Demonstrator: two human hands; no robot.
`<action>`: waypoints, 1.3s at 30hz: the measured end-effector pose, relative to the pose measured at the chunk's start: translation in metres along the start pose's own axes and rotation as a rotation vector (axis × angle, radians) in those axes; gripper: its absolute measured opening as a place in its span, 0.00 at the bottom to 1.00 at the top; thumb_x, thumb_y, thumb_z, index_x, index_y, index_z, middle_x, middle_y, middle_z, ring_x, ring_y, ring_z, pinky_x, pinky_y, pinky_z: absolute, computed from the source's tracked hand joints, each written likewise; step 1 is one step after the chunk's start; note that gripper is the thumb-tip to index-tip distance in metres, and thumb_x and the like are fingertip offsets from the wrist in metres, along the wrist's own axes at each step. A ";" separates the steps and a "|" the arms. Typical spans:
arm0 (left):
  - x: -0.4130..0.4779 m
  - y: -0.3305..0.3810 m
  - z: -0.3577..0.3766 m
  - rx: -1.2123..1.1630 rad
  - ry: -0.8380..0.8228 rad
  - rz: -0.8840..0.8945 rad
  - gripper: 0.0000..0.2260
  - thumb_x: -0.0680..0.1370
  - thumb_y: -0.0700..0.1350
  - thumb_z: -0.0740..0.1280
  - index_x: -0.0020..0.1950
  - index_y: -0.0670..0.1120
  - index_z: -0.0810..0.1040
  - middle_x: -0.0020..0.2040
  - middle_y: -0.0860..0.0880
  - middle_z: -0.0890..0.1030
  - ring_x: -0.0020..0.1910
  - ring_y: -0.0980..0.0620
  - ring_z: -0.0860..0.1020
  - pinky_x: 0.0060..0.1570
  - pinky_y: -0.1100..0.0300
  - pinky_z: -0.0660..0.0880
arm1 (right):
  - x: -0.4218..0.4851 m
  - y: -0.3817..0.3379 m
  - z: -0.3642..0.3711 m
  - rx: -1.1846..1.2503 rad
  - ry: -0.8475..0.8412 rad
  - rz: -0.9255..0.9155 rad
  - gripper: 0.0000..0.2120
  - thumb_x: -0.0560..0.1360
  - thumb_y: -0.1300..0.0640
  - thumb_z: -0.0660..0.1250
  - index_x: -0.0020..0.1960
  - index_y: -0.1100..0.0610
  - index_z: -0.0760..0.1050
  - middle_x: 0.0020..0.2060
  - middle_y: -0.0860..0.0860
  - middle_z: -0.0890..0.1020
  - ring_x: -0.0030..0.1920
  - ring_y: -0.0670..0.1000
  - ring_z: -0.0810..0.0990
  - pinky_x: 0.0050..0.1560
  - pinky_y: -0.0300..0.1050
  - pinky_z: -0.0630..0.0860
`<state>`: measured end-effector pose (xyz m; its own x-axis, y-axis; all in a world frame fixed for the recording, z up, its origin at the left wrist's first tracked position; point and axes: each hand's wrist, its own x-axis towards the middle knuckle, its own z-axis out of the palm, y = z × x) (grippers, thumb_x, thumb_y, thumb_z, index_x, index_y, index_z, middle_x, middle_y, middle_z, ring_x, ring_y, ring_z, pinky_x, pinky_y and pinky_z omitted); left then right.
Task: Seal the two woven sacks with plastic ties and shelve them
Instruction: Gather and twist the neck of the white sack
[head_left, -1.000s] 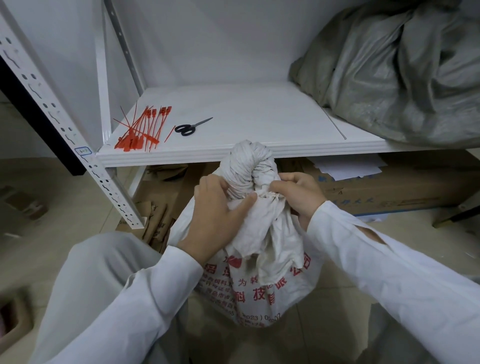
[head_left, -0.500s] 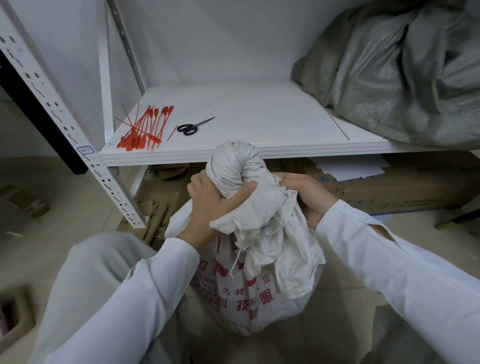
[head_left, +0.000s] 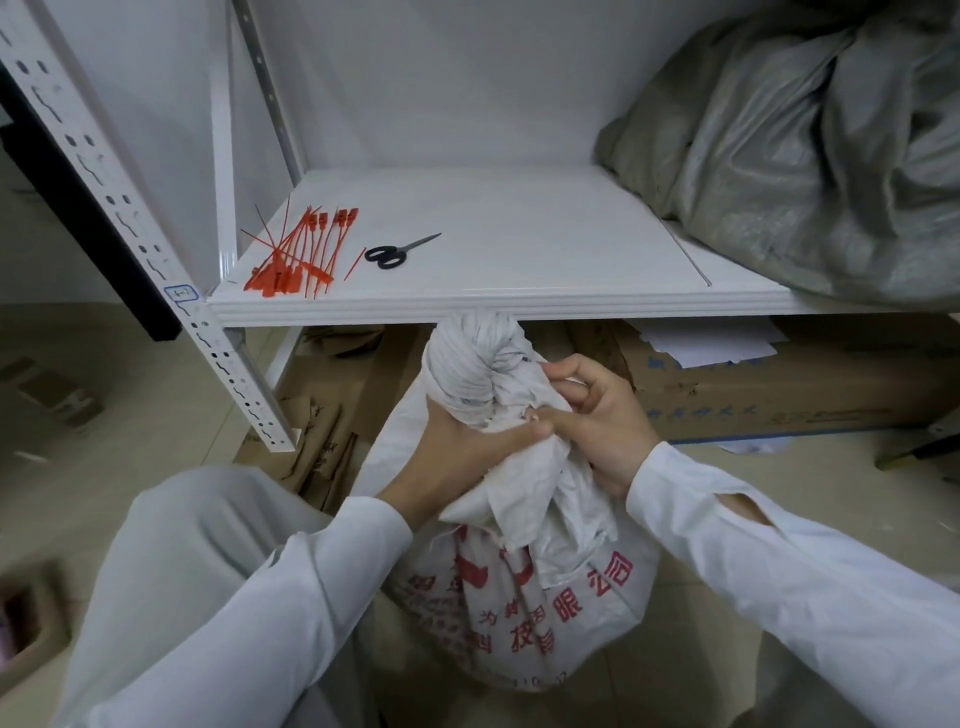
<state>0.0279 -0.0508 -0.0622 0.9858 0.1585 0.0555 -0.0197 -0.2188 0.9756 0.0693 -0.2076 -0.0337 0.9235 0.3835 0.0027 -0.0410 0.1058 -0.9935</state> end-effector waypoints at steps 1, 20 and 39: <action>0.002 -0.007 0.000 0.064 0.031 -0.020 0.40 0.58 0.62 0.80 0.65 0.48 0.73 0.59 0.57 0.79 0.59 0.66 0.76 0.60 0.69 0.72 | 0.000 0.002 0.000 -0.040 0.009 -0.015 0.16 0.68 0.78 0.69 0.46 0.60 0.74 0.42 0.53 0.86 0.42 0.49 0.84 0.47 0.45 0.81; -0.004 -0.012 0.019 0.635 0.209 0.425 0.31 0.66 0.56 0.73 0.66 0.45 0.74 0.59 0.43 0.80 0.59 0.47 0.77 0.61 0.67 0.64 | 0.004 0.011 -0.011 -0.728 -0.060 0.021 0.29 0.56 0.39 0.74 0.51 0.54 0.75 0.46 0.49 0.79 0.48 0.49 0.78 0.48 0.44 0.76; 0.014 -0.007 0.004 0.204 0.056 0.199 0.40 0.57 0.58 0.78 0.65 0.47 0.71 0.56 0.56 0.79 0.56 0.57 0.78 0.56 0.59 0.76 | 0.029 -0.017 0.004 -0.578 -0.015 -0.207 0.24 0.54 0.54 0.81 0.48 0.50 0.79 0.41 0.44 0.83 0.42 0.44 0.82 0.47 0.46 0.81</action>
<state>0.0424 -0.0508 -0.0692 0.9549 0.1451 0.2592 -0.1726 -0.4391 0.8817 0.0950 -0.1947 -0.0164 0.8845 0.4219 0.1991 0.3558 -0.3340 -0.8729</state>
